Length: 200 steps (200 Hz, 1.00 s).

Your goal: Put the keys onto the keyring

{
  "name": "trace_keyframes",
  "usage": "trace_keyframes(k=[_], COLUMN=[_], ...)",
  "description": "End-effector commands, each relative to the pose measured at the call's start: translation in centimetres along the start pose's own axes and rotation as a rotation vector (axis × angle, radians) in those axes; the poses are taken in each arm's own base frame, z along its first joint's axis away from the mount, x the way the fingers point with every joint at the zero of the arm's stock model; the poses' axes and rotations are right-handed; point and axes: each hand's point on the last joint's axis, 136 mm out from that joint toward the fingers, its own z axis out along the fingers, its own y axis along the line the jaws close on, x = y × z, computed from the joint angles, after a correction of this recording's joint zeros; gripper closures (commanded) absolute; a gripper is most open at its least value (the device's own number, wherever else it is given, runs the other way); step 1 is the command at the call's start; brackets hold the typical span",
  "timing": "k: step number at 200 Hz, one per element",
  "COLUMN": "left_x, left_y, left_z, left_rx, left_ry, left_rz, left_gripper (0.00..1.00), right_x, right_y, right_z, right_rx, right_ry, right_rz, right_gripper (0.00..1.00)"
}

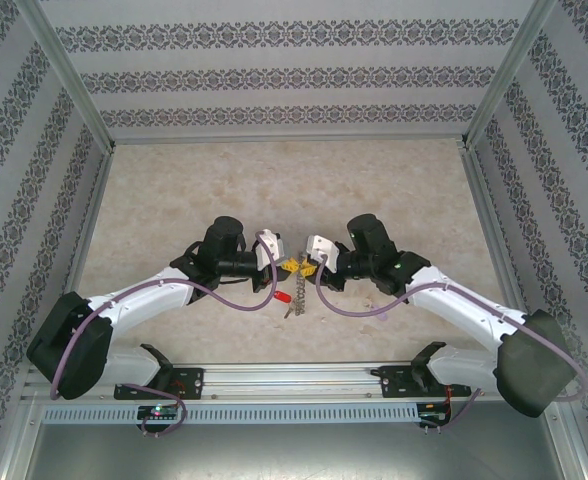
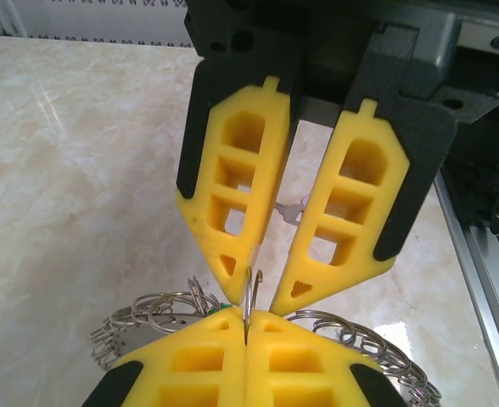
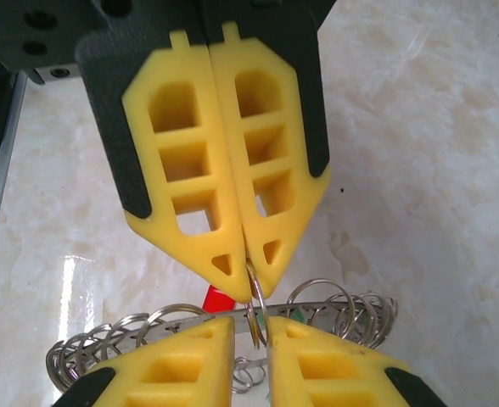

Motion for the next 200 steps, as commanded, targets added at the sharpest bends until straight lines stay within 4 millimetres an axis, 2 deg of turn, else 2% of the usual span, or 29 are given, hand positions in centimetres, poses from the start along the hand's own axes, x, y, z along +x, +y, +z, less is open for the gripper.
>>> trace_keyframes(k=[1, 27, 62, 72, 80, 105, 121, 146, 200], left_x=[-2.0, -2.4, -2.4, -2.0, -1.8, -0.7, -0.2, 0.1, -1.1], left_y=[0.6, 0.6, 0.5, 0.5, 0.5, -0.1, -0.4, -0.4, 0.1], left_z=[-0.3, -0.3, -0.4, -0.4, -0.4, -0.2, -0.2, -0.1, 0.0], left_rx=[-0.032, -0.029, -0.032, -0.038, -0.035, 0.008, 0.031, 0.045, 0.020], left_ry=[-0.070, -0.092, -0.096, -0.085, -0.071, 0.006, 0.046, 0.080, 0.023], left_rz=[0.036, 0.026, 0.015, 0.013, 0.016, 0.034, 0.051, 0.062, 0.069], left_gripper=[1.00, 1.00, 1.00, 1.00, 0.92, 0.81, 0.81, 0.74, 0.72], right_x=[-0.9, -0.6, -0.7, -1.0, -1.1, -1.5, -1.6, -2.0, -2.4], right_y=[0.0, 0.1, 0.0, 0.0, 0.0, 0.3, 0.7, 1.0, 1.5], right_z=[-0.4, -0.2, -0.4, -0.6, -0.7, -1.2, -1.3, -1.3, -1.1], right_rx=[0.003, 0.001, 0.013, 0.018, 0.019, 0.000, -0.029, -0.047, -0.077], right_ry=[-0.050, -0.048, -0.050, -0.050, -0.044, 0.007, 0.042, 0.089, 0.155], right_rz=[0.003, 0.010, 0.001, -0.012, -0.023, -0.049, -0.053, -0.063, -0.077], right_gripper=[0.81, 0.84, 1.00, 1.00, 1.00, 1.00, 1.00, 1.00, 1.00])
